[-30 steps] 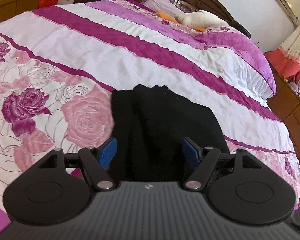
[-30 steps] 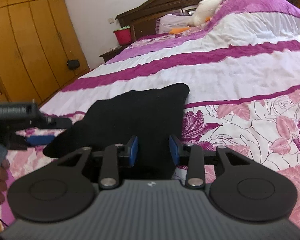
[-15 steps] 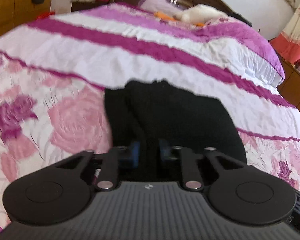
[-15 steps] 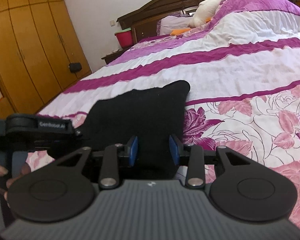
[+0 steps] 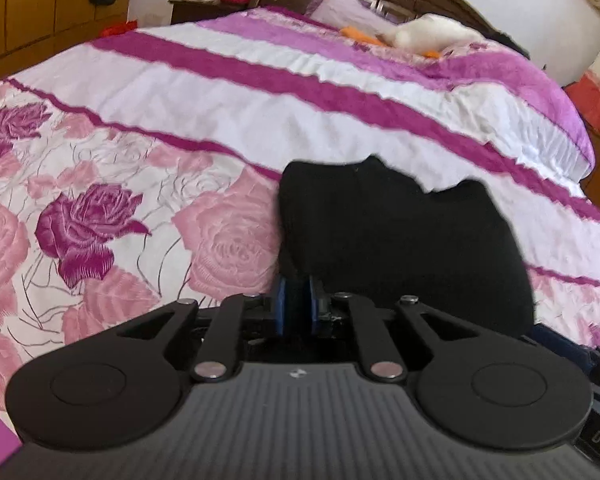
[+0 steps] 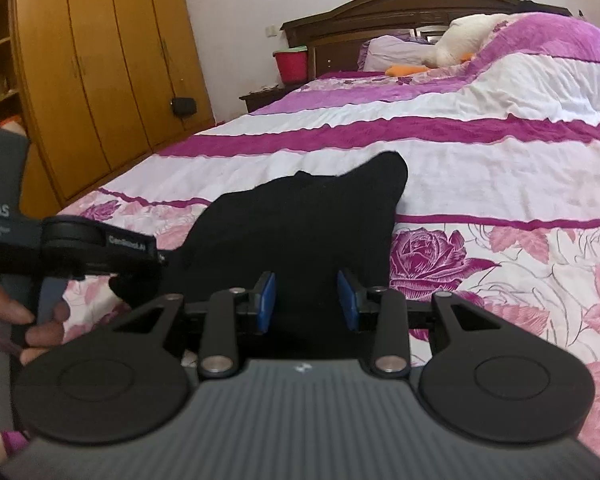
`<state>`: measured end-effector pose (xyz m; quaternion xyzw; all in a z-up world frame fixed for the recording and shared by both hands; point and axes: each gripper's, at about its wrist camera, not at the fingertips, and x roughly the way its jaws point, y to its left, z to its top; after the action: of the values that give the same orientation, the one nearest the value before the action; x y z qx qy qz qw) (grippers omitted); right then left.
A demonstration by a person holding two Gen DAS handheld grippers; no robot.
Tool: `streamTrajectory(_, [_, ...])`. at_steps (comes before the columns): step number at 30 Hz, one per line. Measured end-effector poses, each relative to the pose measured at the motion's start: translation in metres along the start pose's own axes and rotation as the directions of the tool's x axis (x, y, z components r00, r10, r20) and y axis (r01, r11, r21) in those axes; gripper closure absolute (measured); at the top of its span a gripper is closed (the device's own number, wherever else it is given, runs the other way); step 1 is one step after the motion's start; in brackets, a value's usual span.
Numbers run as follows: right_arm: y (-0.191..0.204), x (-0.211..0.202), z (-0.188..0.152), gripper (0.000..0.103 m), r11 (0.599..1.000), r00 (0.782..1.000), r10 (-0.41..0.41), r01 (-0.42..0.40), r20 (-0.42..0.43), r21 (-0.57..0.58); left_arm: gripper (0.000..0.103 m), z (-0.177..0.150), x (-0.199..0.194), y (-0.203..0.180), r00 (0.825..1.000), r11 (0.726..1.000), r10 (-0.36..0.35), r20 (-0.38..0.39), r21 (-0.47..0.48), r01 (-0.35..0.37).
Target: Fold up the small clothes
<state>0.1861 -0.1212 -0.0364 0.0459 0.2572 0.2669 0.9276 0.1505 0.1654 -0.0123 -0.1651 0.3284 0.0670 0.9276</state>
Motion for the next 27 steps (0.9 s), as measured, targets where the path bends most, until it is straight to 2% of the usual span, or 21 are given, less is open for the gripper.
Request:
streamTrajectory(2, [-0.008, -0.003, 0.007, 0.065, 0.999, 1.0, 0.021, -0.022, 0.009, 0.035, 0.081, 0.005, -0.007, -0.001, 1.0, 1.0, -0.021, 0.015, 0.002, 0.021])
streamTrajectory(6, [-0.027, 0.003, 0.027, 0.065, 0.997, 1.0, 0.004, -0.006, 0.023, 0.082, 0.054, 0.019, -0.014, -0.012, 0.998, 1.0, -0.014, 0.069, 0.026, 0.012])
streamTrajectory(8, [-0.037, 0.013, 0.038, 0.065, 0.994, 1.0, -0.011, 0.008, 0.026, 0.106, 0.048, 0.027, -0.012, -0.018, 0.996, 0.999, -0.003, 0.093, 0.038, 0.0])
streamTrajectory(13, [-0.057, 0.061, 0.056, 0.065, 0.987, 0.998, -0.036, 0.044, -0.053, 0.154, 0.047, 0.038, 0.021, -0.031, 0.998, 0.996, 0.014, 0.053, 0.083, -0.018])
streamTrajectory(15, [-0.058, 0.078, 0.054, 0.065, 0.988, 0.997, -0.03, 0.041, -0.078, 0.149, 0.047, 0.036, 0.039, -0.031, 0.998, 0.992, 0.057, 0.023, 0.11, -0.059])
streamTrajectory(17, [-0.052, 0.091, 0.05, 0.065, 0.991, 0.995, -0.02, 0.032, -0.094, 0.133, 0.045, 0.031, 0.054, -0.026, 0.99, 0.98, 0.14, 0.011, 0.14, -0.14])
streamTrajectory(19, [-0.044, 0.099, 0.047, 0.063, 0.993, 0.996, -0.006, 0.017, -0.091, 0.117, 0.039, 0.025, 0.064, -0.017, 0.986, 0.975, 0.166, 0.006, 0.152, -0.165])
streamTrajectory(24, [-0.04, 0.106, 0.048, 0.056, 0.992, 0.996, 0.0, 0.012, -0.09, 0.123, 0.037, 0.028, 0.057, -0.001, 0.992, 0.986, 0.123, -0.008, 0.116, -0.121])
streamTrajectory(26, [-0.047, 0.094, 0.05, 0.05, 0.987, 0.998, 0.002, 0.009, -0.07, 0.158, 0.037, 0.032, 0.048, 0.004, 0.997, 0.995, 0.072, -0.029, 0.073, -0.07])
streamTrajectory(27, [-0.051, 0.086, 0.05, 0.043, 0.983, 0.998, 0.004, 0.006, -0.055, 0.185, 0.036, 0.033, 0.042, 0.005, 0.998, 0.998, 0.042, -0.039, 0.051, -0.04])
